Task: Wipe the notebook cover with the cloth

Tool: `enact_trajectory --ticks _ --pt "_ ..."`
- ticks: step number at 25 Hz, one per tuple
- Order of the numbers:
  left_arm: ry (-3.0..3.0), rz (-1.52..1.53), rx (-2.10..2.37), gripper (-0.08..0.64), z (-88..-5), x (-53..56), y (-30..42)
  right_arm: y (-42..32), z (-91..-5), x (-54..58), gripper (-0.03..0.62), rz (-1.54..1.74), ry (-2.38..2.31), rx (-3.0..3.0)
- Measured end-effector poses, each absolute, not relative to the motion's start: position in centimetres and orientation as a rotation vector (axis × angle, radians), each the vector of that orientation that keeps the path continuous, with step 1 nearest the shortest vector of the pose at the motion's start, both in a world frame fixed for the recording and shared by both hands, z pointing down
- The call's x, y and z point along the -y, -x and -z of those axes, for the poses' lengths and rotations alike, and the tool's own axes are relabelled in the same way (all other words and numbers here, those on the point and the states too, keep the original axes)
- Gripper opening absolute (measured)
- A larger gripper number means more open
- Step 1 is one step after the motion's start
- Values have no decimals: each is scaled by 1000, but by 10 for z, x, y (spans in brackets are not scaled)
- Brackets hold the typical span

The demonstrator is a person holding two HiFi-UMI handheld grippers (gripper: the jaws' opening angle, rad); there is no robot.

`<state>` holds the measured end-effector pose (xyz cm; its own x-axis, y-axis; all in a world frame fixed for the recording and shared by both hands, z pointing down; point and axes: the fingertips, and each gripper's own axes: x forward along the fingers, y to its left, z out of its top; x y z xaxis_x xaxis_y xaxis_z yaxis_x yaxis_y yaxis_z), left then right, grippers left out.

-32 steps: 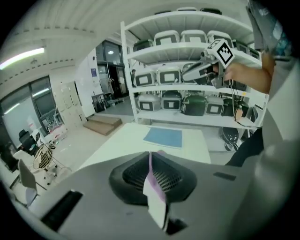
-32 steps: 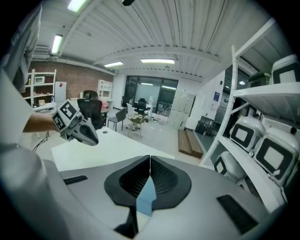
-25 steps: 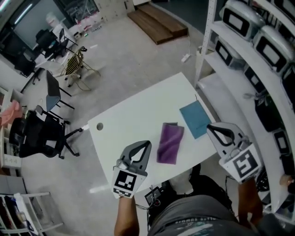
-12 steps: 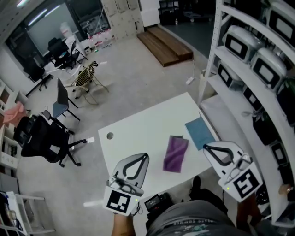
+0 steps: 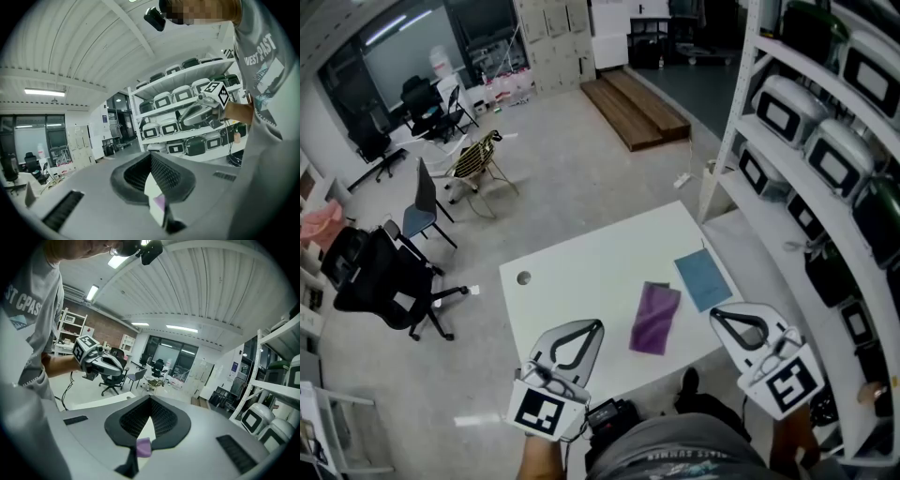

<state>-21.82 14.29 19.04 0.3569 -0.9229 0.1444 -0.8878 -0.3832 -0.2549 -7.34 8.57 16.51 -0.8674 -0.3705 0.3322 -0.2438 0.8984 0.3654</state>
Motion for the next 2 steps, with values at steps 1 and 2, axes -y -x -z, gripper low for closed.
enact_trajectory --ticks 1,2 --pt "2479 397 -1661 3 -191 -145 219 74 -166 -88 28 445 -448 2656" --pt "2482 395 -1659 3 -191 -147 220 75 -166 -91 28 450 -447 2648"
